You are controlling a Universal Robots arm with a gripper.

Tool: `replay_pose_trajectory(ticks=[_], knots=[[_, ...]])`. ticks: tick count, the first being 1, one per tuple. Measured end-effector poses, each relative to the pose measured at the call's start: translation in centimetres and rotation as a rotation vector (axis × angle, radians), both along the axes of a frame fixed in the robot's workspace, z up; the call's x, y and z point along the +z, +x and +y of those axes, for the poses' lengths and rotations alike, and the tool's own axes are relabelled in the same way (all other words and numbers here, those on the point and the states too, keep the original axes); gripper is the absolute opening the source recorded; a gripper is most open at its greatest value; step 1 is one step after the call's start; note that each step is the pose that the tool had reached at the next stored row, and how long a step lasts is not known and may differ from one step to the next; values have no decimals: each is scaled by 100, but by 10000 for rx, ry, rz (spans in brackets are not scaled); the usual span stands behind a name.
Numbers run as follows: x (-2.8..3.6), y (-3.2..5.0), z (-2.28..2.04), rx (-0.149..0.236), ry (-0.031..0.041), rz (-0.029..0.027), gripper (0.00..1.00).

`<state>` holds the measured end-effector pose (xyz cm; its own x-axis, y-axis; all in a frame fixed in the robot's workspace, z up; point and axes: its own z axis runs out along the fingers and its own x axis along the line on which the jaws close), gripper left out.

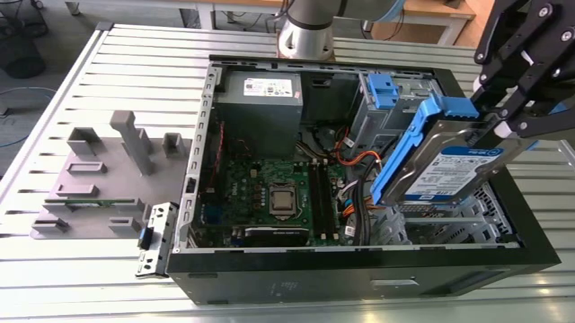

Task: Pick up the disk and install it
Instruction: 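Pick up the disk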

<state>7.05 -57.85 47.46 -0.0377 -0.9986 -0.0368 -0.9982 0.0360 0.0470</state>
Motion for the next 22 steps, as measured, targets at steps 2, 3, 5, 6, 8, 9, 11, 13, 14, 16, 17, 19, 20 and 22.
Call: replay_pose_trajectory(ticks=[2, 3, 5, 6, 8, 9, 11, 13, 14, 16, 17, 19, 20, 22], knots=[[-7, 46, 0, 0, -1, 2, 35], [-12, 71, 0, 0, 0, 3, 35], [-21, 121, -1, 0, 0, 6, 35], [-26, 145, -1, 0, 0, 7, 35], [-35, 187, 0, 0, -1, 8, 35], [-41, 204, 0, 0, 0, 8, 35], [-52, 228, 0, 0, -2, 9, 35], [-66, 249, -1, 0, 0, 8, 35], [-72, 260, 0, 0, 0, 8, 35], [-82, 286, -1, 0, -1, 8, 35], [-86, 301, -1, 0, -2, 8, 35], [-94, 326, 0, 0, -1, 8, 35], [-100, 338, 0, 0, 0, 8, 35], [-112, 360, 0, 0, -1, 8, 35]])
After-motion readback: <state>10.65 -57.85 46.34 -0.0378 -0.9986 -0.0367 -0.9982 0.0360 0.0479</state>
